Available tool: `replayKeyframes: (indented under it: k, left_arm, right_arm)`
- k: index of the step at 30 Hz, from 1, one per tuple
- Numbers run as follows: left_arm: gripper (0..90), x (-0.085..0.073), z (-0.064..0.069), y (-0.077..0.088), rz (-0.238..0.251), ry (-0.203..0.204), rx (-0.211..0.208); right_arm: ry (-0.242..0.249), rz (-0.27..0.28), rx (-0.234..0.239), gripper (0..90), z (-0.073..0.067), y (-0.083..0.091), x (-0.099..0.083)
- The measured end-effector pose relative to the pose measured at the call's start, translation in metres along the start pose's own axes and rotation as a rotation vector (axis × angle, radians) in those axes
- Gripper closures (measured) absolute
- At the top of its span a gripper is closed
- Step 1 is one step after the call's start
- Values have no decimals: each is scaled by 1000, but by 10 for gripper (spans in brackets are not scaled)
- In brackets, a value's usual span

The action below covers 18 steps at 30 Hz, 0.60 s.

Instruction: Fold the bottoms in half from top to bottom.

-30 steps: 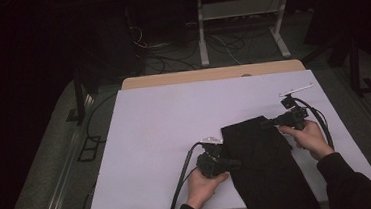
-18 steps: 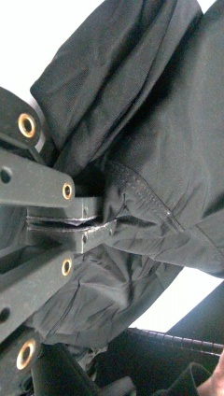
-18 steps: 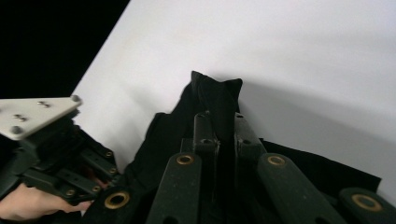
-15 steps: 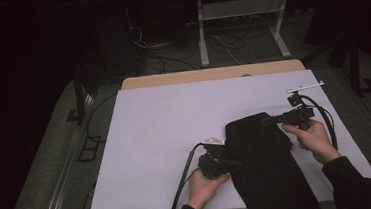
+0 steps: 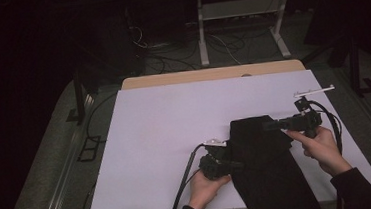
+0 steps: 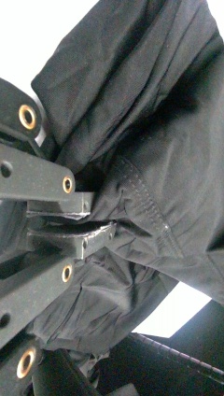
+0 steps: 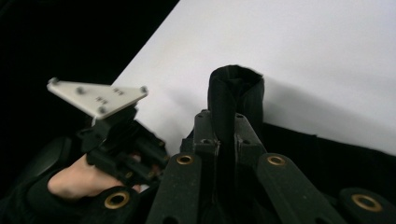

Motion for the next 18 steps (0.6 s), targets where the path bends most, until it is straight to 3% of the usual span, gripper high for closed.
replayKeyframes:
  k: [4, 8, 15, 18]
  left_arm:
    - [742, 2, 1, 2, -1, -21, -3]
    - [581, 5, 4, 8, 19, -23, -7]
    - [318, 13, 4, 21, 43, -80, 61]
    - [263, 18, -1, 29, 102, -63, 73]
  right_arm:
    - [30, -12, -13, 820, -2, 5, -8]
    - [30, 3, -8, 821, 0, 9, -13]
    - [31, 13, 19, 820, 1, 12, -19]
    - [39, 11, 32, 819, 1, 15, -22]
Point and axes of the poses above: each handheld gripper's, and its own axes: y roughly backward along the jaws, x roughly out of its top, z roughly to its right, the point moved 3 cm from there along -y, roughly forward along the jaws, and after that the axes turned 12 degrees about -y, right-handed, at the moved point
